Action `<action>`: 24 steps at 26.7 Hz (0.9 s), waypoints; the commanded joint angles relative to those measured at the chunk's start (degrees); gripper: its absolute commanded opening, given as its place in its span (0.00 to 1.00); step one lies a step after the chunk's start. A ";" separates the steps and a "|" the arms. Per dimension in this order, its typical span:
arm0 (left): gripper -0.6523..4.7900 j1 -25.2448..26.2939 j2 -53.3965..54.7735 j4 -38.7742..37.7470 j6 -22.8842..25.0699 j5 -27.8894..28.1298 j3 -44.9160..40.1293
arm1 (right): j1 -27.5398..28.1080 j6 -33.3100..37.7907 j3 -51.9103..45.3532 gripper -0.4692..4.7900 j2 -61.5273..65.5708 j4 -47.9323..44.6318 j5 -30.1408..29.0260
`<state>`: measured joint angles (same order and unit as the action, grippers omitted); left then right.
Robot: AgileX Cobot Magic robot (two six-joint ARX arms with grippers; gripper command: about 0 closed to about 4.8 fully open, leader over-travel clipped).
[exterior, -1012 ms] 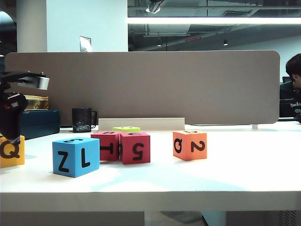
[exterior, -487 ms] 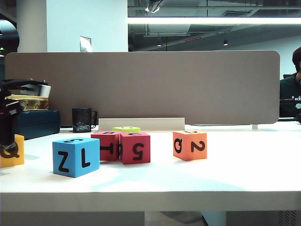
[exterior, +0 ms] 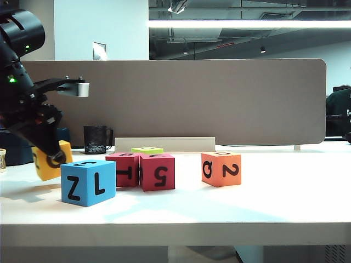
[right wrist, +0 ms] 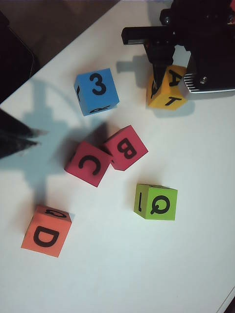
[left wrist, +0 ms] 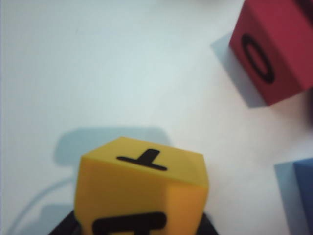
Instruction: Select the appropriate blocks from the scattered letter blocks on the table and arrange them in a row to spell out "ABCD".
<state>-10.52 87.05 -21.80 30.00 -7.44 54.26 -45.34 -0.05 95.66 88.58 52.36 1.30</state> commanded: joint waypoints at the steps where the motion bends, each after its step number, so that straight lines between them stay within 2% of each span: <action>1: 0.49 -0.33 0.17 2.25 0.09 -1.75 0.07 | -0.02 -0.02 0.26 0.08 -0.07 -1.11 -0.15; 4: 0.49 -1.05 0.96 3.19 0.24 -4.37 0.09 | -0.02 -0.02 0.26 0.08 0.15 -1.44 -0.15; 14: 0.50 -4.22 4.13 5.62 1.75 -5.27 0.20 | 0.02 0.00 0.26 0.08 0.42 -1.66 -0.07; 24: 0.50 -4.55 4.59 4.85 1.70 -5.44 2.19 | 0.00 0.00 0.26 0.08 0.42 -1.64 -0.13</action>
<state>-15.07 91.72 -16.75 31.51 -12.47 56.34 -45.30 -0.05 95.66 89.14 51.66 1.32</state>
